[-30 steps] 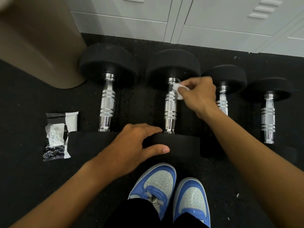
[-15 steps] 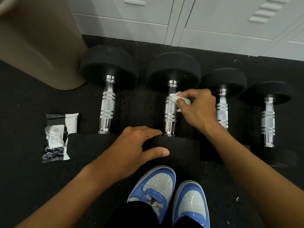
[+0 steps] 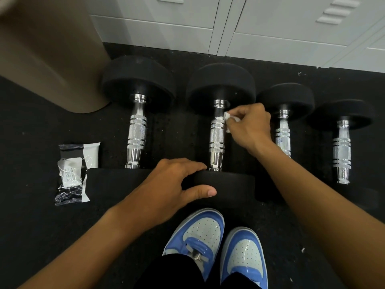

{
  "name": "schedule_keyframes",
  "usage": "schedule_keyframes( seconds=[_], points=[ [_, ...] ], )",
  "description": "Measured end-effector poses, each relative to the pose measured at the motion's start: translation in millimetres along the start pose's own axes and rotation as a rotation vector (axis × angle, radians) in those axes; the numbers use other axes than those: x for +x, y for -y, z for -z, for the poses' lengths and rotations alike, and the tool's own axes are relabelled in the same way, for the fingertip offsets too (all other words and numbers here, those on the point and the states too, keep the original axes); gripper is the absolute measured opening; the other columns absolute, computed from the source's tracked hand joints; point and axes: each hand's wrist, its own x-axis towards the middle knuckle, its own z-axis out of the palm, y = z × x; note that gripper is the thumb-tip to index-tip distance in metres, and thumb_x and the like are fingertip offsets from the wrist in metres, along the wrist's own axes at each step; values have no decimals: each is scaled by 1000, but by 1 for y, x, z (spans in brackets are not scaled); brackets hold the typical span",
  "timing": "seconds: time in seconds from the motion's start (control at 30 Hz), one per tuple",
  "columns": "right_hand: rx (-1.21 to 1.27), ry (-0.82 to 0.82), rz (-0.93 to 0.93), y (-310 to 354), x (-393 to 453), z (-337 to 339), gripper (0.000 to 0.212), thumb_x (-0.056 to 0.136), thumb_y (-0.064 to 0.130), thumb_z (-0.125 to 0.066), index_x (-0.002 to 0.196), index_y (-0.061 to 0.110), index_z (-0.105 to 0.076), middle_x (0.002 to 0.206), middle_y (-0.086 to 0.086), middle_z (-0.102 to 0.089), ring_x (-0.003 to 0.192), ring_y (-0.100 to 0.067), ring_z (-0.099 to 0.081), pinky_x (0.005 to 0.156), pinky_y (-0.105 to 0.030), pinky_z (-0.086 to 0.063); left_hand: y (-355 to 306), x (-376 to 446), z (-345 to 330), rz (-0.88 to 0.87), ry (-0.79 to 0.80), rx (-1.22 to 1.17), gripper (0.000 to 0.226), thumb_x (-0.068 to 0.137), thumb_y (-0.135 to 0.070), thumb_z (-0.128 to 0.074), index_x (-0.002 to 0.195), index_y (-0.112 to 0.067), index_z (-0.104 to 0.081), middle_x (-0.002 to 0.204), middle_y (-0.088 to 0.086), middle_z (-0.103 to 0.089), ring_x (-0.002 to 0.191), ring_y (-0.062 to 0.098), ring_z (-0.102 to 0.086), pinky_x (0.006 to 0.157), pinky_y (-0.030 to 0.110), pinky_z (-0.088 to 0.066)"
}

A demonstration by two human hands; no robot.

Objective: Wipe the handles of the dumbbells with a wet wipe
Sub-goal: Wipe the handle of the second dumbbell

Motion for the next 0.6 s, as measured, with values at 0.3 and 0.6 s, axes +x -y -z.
schedule_keyframes(
  seconds=[0.3, 0.6],
  points=[
    [80, 49, -88, -6, 1, -4, 4, 81, 17, -69, 82, 17, -73, 71, 1, -69, 72, -7, -66, 58, 1, -42, 2, 0, 0, 11, 13, 10, 68, 71, -67, -50, 129, -31, -56, 116, -19, -59, 105, -8, -49, 82, 3, -37],
    [1297, 321, -662, -19, 20, -15, 26, 90, -9, -45, 112, -7, -58, 110, -18, -64, 101, -25, -64, 87, -33, -54, 3, -1, -1, 38, 16, 3, 72, 69, -72, -47, 129, -32, -56, 119, -16, -60, 114, 2, -51, 96, 24, -44]
  ],
)
